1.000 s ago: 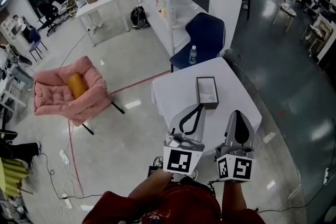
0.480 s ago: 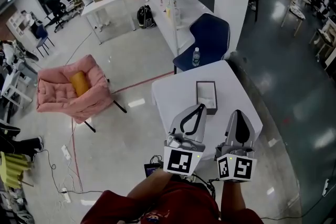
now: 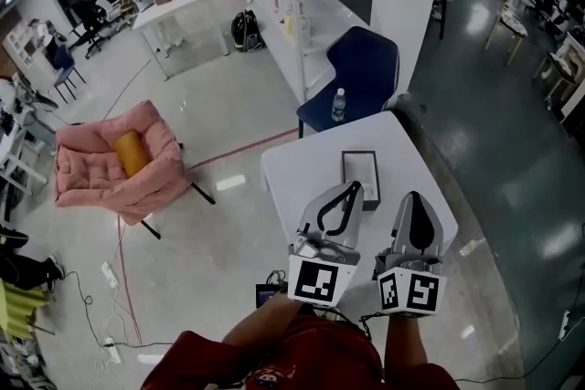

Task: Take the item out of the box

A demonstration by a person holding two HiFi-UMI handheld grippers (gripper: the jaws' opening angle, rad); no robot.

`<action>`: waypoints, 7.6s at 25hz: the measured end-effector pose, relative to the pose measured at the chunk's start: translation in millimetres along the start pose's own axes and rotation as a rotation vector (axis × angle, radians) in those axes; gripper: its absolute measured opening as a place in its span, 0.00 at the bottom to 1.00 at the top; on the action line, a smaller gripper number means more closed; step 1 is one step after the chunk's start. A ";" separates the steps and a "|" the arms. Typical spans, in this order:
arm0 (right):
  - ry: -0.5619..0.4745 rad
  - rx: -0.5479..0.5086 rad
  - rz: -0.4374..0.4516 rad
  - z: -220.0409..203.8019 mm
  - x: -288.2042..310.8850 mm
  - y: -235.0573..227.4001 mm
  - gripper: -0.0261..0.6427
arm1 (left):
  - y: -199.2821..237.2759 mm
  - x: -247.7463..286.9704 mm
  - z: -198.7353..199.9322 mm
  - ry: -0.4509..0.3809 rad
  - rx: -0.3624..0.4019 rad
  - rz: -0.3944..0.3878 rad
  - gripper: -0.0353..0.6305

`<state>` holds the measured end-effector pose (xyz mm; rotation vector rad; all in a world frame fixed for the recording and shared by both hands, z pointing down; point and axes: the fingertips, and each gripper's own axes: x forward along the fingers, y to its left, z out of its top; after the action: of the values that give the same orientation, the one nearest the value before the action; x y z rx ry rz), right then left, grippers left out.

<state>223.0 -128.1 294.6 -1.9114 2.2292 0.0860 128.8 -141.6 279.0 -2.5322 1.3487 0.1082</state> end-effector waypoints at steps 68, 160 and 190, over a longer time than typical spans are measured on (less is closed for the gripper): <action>0.422 -0.026 0.092 -207.8 197.4 -32.2 0.04 | 105.5 121.1 -160.3 0.199 -0.089 0.071 0.06; 1.724 -0.708 0.422 -517.5 129.1 -39.8 0.04 | 176.2 106.3 -243.6 0.268 -0.229 0.156 0.06; 1.327 -0.466 0.240 -440.2 139.1 -35.8 0.04 | 141.4 98.2 -196.9 0.220 -0.153 0.089 0.06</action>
<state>187.4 -346.3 701.4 -2.2226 3.4773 -0.9931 55.9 -348.8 421.1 -2.6740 1.5932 -0.0536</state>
